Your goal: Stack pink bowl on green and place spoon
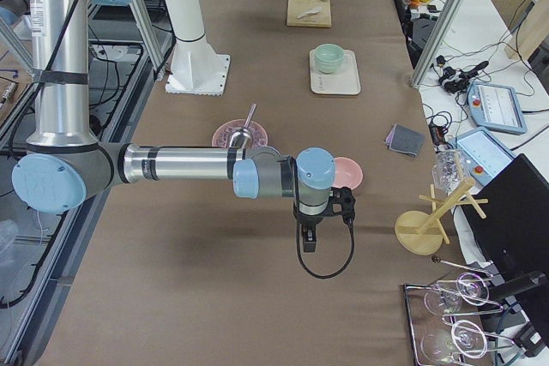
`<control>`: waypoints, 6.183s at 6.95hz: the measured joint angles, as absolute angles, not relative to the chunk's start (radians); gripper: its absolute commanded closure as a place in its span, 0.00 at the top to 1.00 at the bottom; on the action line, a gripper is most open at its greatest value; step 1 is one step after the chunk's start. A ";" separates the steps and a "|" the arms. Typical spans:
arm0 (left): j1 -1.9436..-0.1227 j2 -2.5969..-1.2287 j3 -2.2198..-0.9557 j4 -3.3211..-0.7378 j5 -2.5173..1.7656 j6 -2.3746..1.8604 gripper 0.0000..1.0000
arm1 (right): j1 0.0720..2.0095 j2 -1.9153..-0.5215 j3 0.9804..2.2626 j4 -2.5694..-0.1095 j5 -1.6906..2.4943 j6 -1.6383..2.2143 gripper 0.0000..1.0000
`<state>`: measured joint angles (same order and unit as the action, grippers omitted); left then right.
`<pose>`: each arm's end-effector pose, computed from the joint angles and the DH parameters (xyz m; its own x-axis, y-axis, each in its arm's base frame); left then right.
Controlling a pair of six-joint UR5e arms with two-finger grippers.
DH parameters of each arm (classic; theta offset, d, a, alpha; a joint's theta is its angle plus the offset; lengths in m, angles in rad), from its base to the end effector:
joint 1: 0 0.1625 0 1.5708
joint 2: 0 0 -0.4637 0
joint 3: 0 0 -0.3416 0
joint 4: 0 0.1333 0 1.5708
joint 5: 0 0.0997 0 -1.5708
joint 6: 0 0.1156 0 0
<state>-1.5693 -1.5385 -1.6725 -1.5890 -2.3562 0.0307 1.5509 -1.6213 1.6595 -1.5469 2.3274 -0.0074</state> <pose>-0.0509 -0.4324 0.6750 0.7066 0.0935 -0.7014 -0.0232 0.9938 0.1091 0.0455 -0.4237 0.6903 0.7260 -0.0644 0.6847 0.0252 0.9974 0.0671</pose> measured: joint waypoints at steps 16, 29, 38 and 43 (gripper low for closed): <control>-1.485 -1.671 -1.707 -1.778 -2.359 -0.237 0.98 | 1.343 -1.401 1.591 -1.295 2.386 0.279 1.00; -1.465 -1.684 -1.700 -1.803 -2.359 -0.322 0.98 | 1.154 -1.314 1.302 -0.951 2.296 0.697 0.00; -1.331 -1.702 -1.738 -1.893 -2.327 -0.714 0.98 | 1.091 -1.050 1.487 -1.052 2.461 0.996 0.00; -0.957 -1.678 -1.857 -1.925 -2.002 -1.312 0.97 | 1.052 -0.951 1.517 -1.145 2.412 1.038 0.00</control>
<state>-0.9573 -1.6776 -1.8570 -1.9253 -2.0017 -1.3122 1.0521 -0.9508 1.5174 -1.1449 2.4123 1.0377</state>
